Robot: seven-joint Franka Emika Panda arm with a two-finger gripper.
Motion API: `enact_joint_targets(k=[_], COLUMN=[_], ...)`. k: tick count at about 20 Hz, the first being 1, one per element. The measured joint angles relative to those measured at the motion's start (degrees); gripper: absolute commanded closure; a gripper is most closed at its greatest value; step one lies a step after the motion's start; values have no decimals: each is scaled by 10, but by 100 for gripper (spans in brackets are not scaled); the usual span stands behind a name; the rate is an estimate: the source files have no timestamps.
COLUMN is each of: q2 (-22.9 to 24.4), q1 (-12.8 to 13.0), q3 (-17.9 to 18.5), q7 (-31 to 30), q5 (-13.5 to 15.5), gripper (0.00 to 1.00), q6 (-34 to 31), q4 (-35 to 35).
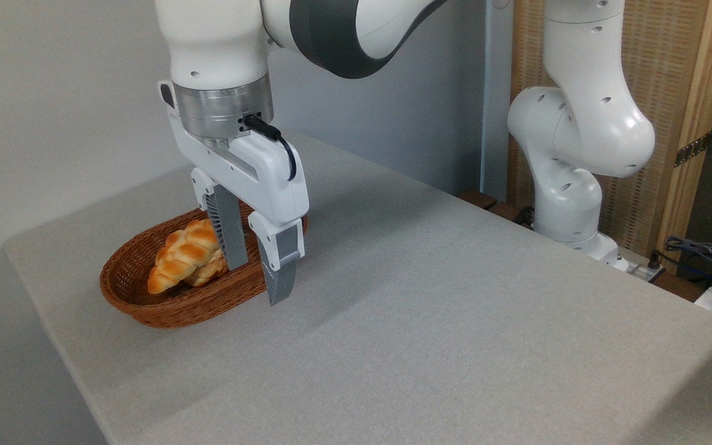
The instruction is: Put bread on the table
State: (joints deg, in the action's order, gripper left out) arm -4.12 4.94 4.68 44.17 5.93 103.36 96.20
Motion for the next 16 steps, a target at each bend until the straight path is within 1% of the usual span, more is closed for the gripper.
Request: enact_joint_targets(k=[14, 16], q2=[0, 0], q1=[0, 1], q3=[0, 0], q7=[0, -1], q5=[2, 6], gripper=[0, 0], q6=[0, 0], q4=[0, 0])
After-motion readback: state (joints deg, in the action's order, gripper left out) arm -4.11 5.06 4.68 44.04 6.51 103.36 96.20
